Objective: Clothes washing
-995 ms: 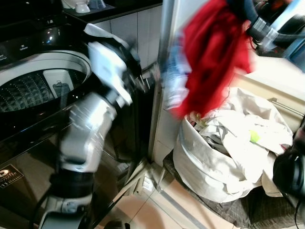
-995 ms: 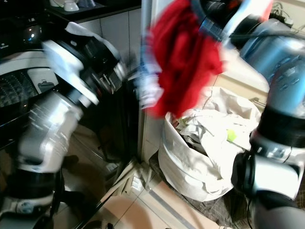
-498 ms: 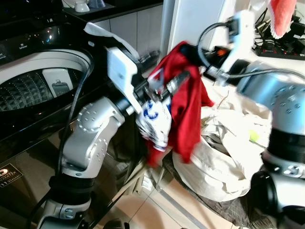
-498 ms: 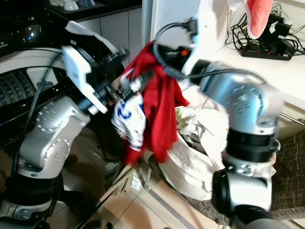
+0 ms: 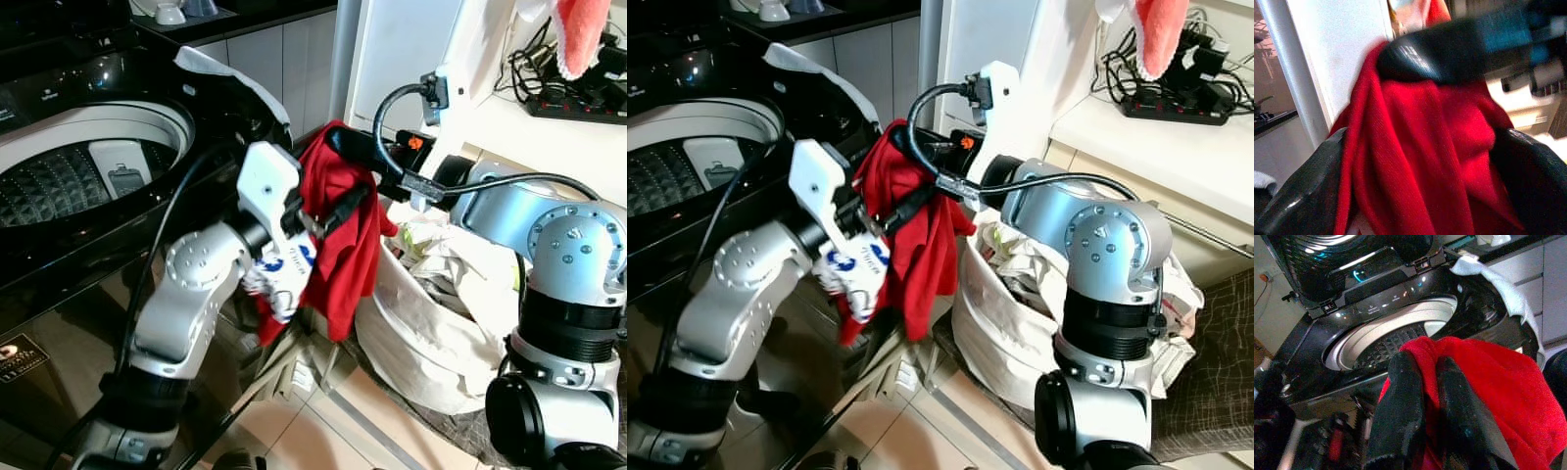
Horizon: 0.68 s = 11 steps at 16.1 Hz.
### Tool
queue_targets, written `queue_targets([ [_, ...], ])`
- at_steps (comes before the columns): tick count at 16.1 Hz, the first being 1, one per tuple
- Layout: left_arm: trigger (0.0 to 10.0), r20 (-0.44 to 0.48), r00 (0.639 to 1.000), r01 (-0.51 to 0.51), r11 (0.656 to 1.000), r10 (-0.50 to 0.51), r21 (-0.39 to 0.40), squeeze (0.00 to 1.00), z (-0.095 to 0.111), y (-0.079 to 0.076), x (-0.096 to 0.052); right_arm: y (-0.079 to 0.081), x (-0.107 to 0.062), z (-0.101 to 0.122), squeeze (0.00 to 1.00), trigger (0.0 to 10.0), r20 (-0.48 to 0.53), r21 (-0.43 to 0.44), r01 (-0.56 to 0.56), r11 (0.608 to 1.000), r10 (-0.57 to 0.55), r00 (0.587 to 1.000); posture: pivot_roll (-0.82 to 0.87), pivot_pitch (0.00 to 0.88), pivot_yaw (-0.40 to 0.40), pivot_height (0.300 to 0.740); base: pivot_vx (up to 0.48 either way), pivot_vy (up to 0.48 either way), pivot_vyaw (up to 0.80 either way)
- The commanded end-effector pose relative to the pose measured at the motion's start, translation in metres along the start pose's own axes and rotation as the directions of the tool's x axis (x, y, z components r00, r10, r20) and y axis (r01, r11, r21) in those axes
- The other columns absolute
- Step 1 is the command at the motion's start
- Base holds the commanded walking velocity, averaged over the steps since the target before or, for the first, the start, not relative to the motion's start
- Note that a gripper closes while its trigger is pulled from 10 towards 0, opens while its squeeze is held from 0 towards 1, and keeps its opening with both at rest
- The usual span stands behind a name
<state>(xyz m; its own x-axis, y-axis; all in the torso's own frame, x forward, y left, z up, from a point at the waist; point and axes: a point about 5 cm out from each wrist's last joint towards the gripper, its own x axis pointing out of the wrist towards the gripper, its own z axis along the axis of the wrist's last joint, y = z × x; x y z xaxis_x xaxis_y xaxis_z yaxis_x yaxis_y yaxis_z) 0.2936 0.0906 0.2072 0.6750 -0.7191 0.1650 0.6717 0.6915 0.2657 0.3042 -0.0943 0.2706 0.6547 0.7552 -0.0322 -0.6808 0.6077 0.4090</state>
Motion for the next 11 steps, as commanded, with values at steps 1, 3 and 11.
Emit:
queue_targets([
  [1, 10.0, -0.053, 0.998, 0.029, 0.999, -0.028, 0.018, 0.0, -0.011, -0.006, -0.001, 0.006, -0.004, 0.001, 0.0, 0.0, 0.013, -0.004, -0.024, 1.0, 0.024, 1.0, -0.01, 0.0, -0.072, 0.74, 0.0, 0.0, 0.0],
  [3, 10.0, -0.08, 0.996, 0.04, 0.999, -0.037, 0.031, 0.0, -0.02, -0.011, -0.006, 0.007, -0.005, -0.008, 0.0, 0.0, -0.012, 0.017, -0.022, 1.0, 0.022, 1.0, -0.01, 0.0, -0.073, 0.74, 0.0, 0.0, 0.0],
  [11, 0.0, -0.125, 0.992, -0.019, 0.999, 0.013, -0.046, 0.0, -0.043, -0.009, -0.022, 0.005, -0.012, -0.051, 0.0, 0.0, -0.118, 0.108, 0.046, 0.993, -0.033, 0.992, 0.0, 0.0, -0.076, 0.74, 0.0, 0.0, 0.0],
])
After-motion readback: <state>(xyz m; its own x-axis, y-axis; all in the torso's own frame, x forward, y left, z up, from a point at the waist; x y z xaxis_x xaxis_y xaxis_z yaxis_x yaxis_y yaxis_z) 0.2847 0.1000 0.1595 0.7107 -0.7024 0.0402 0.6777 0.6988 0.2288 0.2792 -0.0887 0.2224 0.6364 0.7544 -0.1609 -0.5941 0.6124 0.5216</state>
